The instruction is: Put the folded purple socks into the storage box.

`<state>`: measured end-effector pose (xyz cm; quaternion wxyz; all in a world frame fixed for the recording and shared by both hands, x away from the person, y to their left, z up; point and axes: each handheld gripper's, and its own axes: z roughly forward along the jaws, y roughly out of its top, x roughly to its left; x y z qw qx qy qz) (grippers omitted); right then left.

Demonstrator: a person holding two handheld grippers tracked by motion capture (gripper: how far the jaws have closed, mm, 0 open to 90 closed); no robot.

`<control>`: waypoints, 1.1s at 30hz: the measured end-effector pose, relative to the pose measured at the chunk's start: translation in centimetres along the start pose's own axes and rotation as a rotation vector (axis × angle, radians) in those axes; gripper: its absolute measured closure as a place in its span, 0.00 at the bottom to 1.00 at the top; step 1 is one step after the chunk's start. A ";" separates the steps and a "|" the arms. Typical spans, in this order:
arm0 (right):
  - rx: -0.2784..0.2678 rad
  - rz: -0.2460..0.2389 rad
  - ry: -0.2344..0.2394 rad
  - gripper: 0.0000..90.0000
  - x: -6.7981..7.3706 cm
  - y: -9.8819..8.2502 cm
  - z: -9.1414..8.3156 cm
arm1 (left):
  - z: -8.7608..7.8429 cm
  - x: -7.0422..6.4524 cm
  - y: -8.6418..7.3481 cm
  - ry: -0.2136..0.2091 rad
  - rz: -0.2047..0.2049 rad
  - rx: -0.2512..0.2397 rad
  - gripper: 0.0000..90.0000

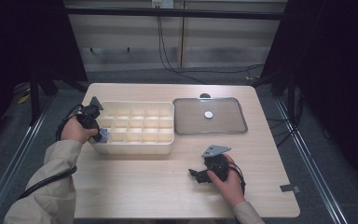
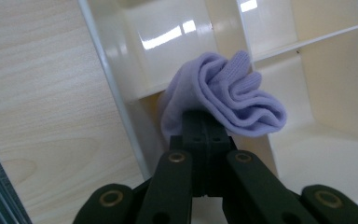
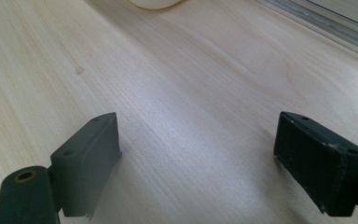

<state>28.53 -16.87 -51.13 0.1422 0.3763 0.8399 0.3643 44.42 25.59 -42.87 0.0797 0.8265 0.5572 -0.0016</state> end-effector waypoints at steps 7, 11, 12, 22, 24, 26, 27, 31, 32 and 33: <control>-0.005 -0.011 0.000 0.15 0.0 0.1 0.1 | 0.4 -0.3 -0.2 0.013 0.014 -0.008 1.00; 0.001 -0.003 0.001 0.15 0.1 0.1 0.1 | 1.1 -0.4 -0.3 0.018 0.012 -0.003 1.00; 0.001 -0.002 0.001 0.15 0.1 0.1 0.1 | 1.2 -0.4 -0.3 0.017 0.018 0.004 1.00; -0.001 -0.004 0.003 0.15 0.1 0.1 0.1 | 1.8 -0.9 -0.1 0.043 0.033 0.022 1.00; -0.001 -0.007 0.003 0.15 0.1 0.1 0.1 | 1.8 -0.9 -0.2 0.041 0.032 0.019 1.00; -0.001 -0.005 0.004 0.15 0.1 0.1 0.1 | 1.7 -0.9 -0.2 0.034 0.027 0.019 1.00; -0.001 -0.005 0.004 0.15 0.1 0.1 0.1 | 1.6 -0.8 -0.3 0.035 0.026 0.017 1.00; -0.001 -0.007 0.004 0.15 0.1 0.1 0.1 | 1.5 -0.7 -0.3 0.021 0.015 0.012 1.00; -0.001 -0.006 0.004 0.15 0.1 0.1 0.1 | 1.4 -0.6 -0.4 0.018 0.005 0.004 1.00; -0.001 -0.006 0.004 0.15 0.1 0.1 0.1 | 1.3 -0.5 -0.4 0.011 0.004 0.005 1.00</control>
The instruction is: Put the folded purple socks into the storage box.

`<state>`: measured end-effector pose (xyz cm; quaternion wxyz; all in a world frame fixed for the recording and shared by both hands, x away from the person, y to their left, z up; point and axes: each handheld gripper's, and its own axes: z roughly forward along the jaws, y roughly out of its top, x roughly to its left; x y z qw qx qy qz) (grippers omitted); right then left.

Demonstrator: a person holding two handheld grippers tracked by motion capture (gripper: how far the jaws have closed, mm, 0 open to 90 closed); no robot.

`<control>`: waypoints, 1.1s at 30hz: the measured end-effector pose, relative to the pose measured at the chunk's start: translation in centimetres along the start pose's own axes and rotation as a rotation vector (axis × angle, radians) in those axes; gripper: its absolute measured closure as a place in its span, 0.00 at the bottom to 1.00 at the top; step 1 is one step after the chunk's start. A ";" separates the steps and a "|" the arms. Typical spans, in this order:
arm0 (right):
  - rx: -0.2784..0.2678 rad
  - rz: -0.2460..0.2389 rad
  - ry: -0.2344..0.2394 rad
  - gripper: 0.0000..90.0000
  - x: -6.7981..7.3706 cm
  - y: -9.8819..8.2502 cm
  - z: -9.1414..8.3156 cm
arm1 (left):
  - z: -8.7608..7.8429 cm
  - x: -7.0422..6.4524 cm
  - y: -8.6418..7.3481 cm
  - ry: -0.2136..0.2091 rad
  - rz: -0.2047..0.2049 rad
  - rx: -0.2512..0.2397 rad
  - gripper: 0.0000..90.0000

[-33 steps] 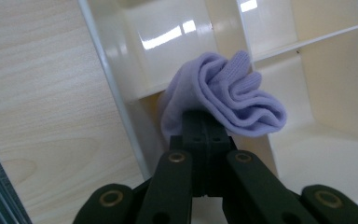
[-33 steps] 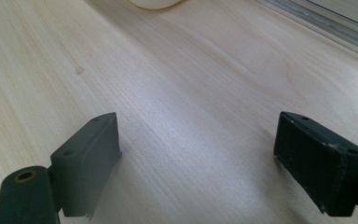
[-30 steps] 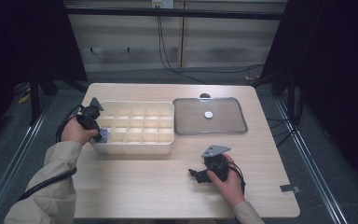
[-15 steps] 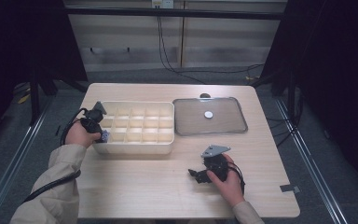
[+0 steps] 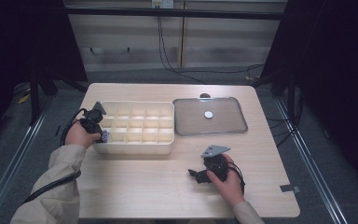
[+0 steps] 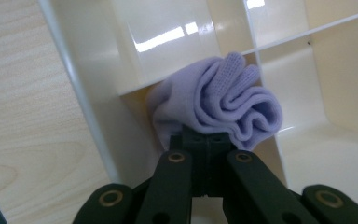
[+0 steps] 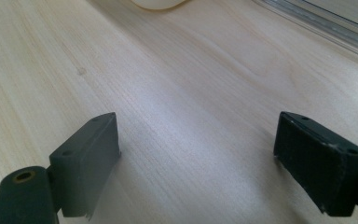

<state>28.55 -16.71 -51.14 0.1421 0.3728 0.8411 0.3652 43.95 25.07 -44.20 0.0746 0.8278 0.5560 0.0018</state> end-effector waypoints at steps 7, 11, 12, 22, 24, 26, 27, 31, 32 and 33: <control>0.000 -0.001 0.001 0.15 0.0 0.0 0.0 | -1.0 0.1 -0.1 0.000 -0.005 -0.010 0.98; 0.000 -0.001 0.001 0.15 0.0 0.0 0.0 | -1.5 0.2 0.0 0.000 -0.007 -0.018 0.95; -0.001 -0.002 0.000 0.15 0.0 0.0 0.0 | -1.7 0.2 0.0 0.002 -0.004 -0.016 0.94; -0.002 -0.001 -0.001 0.15 0.0 0.0 0.0 | -3.4 0.1 0.0 0.004 0.003 -0.053 0.86; -0.002 -0.001 -0.001 0.15 0.0 0.0 0.0 | -3.7 0.1 0.0 0.002 0.008 -0.055 0.85; -0.001 -0.002 0.000 0.15 0.0 0.0 0.0 | -4.0 0.0 0.0 -0.003 0.011 -0.075 0.82; -0.003 -0.003 -0.001 0.15 0.0 0.0 0.0 | -4.2 -0.1 0.1 -0.001 0.022 -0.071 0.81; -0.001 0.000 0.001 0.15 0.1 0.0 0.0 | -4.7 -0.3 0.1 -0.005 0.026 -0.086 0.78; -0.001 0.000 0.001 0.15 0.1 0.0 0.0 | -4.9 -0.4 0.1 -0.012 0.024 -0.087 0.77; -0.001 0.000 0.002 0.15 0.1 0.0 0.0 | -4.9 -0.5 0.1 -0.017 0.020 -0.094 0.76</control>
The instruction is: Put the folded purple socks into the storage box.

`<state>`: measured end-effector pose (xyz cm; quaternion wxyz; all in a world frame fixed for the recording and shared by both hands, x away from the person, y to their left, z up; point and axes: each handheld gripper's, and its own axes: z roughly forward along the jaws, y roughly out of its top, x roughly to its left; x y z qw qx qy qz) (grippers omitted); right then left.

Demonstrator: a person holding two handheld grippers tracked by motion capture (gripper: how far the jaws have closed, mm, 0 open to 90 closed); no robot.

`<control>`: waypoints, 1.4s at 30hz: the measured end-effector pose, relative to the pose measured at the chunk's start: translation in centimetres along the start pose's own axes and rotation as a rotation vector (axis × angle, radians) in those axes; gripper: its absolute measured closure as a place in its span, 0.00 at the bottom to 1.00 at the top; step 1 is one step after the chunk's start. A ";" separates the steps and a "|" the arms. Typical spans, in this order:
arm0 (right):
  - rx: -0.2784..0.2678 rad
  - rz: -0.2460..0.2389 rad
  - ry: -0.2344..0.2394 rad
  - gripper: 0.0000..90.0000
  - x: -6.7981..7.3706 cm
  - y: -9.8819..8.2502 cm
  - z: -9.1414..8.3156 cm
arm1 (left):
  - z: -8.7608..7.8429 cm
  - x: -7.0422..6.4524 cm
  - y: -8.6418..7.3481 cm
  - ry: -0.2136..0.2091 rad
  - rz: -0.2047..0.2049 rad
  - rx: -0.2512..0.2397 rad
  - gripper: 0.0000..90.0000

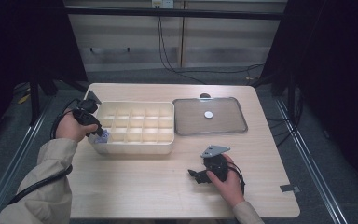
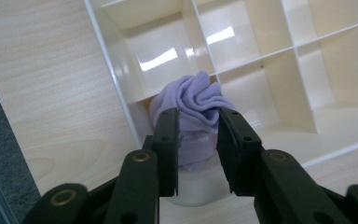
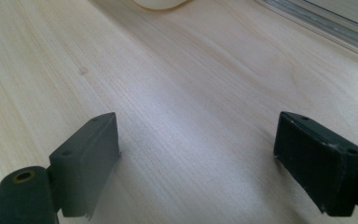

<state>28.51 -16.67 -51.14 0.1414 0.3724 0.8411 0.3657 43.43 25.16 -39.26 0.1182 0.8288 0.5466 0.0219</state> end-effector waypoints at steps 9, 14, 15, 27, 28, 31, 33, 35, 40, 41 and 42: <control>-0.001 -0.002 0.002 0.15 0.0 0.0 0.0 | -0.6 -0.3 -0.1 -0.009 0.004 -0.022 0.61; -0.002 -0.008 0.002 0.15 0.0 0.0 0.0 | -0.9 -0.4 0.0 -0.015 0.004 -0.030 0.54; -0.001 -0.008 0.002 0.15 0.0 0.0 0.0 | -1.0 -0.4 0.0 -0.015 0.002 -0.035 0.52; 0.003 -0.005 0.004 0.15 0.0 0.0 0.0 | -1.3 -0.7 0.0 -0.014 0.015 -0.058 0.37; 0.003 -0.004 0.004 0.15 0.0 0.0 0.0 | -1.3 -0.7 0.0 -0.013 0.017 -0.056 0.36; 0.003 -0.004 0.005 0.15 0.1 0.0 0.0 | -1.4 -0.7 -0.1 -0.016 0.020 -0.062 0.35; 0.006 -0.001 0.005 0.15 0.1 0.0 0.0 | -1.5 -0.7 -0.2 -0.015 0.021 -0.058 0.33; 0.005 -0.003 0.005 0.15 0.1 0.0 0.0 | -1.7 -0.6 -0.3 -0.011 0.021 -0.069 0.32; 0.004 -0.005 0.005 0.15 0.1 0.0 0.0 | -2.0 -0.5 -0.8 -0.017 0.023 -0.066 0.29; 0.002 -0.010 0.002 0.15 0.1 0.0 0.0 | -2.0 -0.4 -0.8 -0.014 0.026 -0.070 0.29; 0.003 -0.009 0.003 0.15 0.1 0.0 0.0 | -2.0 -0.4 -0.9 -0.013 0.028 -0.065 0.28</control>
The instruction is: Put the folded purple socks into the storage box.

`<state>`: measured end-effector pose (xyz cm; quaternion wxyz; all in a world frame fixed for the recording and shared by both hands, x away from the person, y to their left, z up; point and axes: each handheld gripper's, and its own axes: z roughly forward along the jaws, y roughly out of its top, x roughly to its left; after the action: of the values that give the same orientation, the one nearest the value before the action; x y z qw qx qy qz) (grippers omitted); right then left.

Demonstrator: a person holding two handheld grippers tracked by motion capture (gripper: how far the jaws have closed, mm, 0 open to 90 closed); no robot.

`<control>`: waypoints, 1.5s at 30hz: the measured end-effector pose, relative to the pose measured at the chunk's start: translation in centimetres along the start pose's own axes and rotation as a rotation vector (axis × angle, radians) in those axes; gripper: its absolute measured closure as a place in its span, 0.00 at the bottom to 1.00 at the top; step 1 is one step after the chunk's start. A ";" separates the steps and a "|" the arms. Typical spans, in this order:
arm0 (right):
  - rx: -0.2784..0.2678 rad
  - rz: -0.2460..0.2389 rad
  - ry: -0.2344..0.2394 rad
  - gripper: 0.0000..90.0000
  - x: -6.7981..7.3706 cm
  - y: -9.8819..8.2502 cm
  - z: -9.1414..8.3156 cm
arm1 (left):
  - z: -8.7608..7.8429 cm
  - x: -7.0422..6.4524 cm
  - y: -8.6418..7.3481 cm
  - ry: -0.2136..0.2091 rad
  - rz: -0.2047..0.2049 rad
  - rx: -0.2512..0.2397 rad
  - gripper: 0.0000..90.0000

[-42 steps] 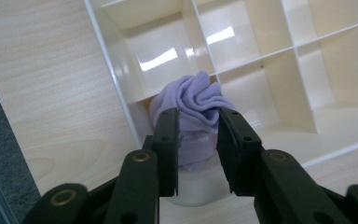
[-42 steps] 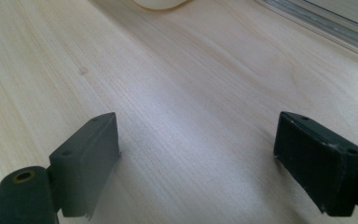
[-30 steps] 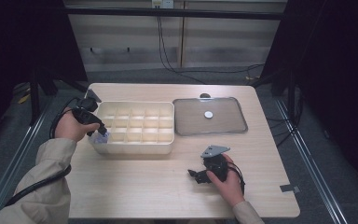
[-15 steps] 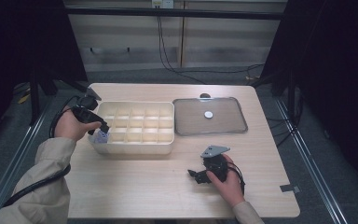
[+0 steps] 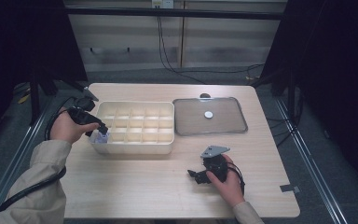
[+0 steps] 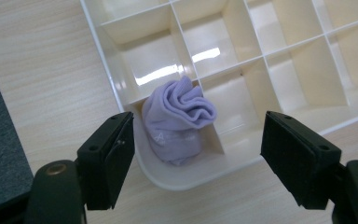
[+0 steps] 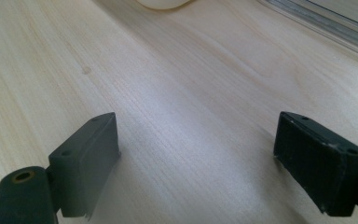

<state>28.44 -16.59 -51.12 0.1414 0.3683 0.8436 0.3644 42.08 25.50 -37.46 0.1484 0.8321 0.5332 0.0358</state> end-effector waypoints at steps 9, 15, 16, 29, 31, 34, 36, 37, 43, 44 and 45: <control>-0.004 -0.005 0.001 0.15 0.0 0.0 0.0 | -0.3 0.3 -0.8 -0.010 -0.010 -0.008 0.27; -0.004 -0.006 0.002 0.15 0.0 0.0 0.0 | -0.3 0.4 -1.3 -0.019 -0.011 -0.015 0.27; -0.003 -0.003 0.001 0.15 0.0 0.0 0.0 | -0.3 0.4 -1.4 -0.025 -0.010 -0.012 0.27; -0.001 -0.005 0.002 0.15 0.1 0.0 0.0 | -0.2 0.5 -2.4 -0.043 -0.004 -0.014 0.28; -0.002 -0.006 0.002 0.15 0.1 0.0 0.0 | -0.2 0.4 -2.6 -0.042 0.000 -0.016 0.28; -0.002 -0.005 0.002 0.15 0.1 0.0 0.0 | -0.2 0.4 -2.9 -0.049 -0.004 -0.027 0.28; 0.000 -0.002 0.004 0.15 0.1 0.0 0.0 | -0.3 0.4 -3.1 -0.053 0.004 -0.018 0.28; 0.000 -0.001 0.004 0.15 0.1 0.0 0.0 | -0.2 0.3 -3.2 -0.056 -0.003 -0.031 0.28; -0.001 0.000 0.006 0.15 0.2 0.0 0.0 | -0.2 0.2 -3.7 -0.065 0.010 -0.032 0.29; 0.000 0.000 0.007 0.15 0.2 0.0 0.0 | -0.2 0.2 -3.8 -0.060 0.019 -0.034 0.29; 0.000 0.000 0.007 0.15 0.2 0.0 0.0 | -0.2 0.2 -3.9 -0.060 0.020 -0.037 0.29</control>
<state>28.34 -16.45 -51.13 0.1386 0.3668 0.8440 0.3658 38.69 27.21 -38.35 0.1793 0.8351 0.5195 0.0220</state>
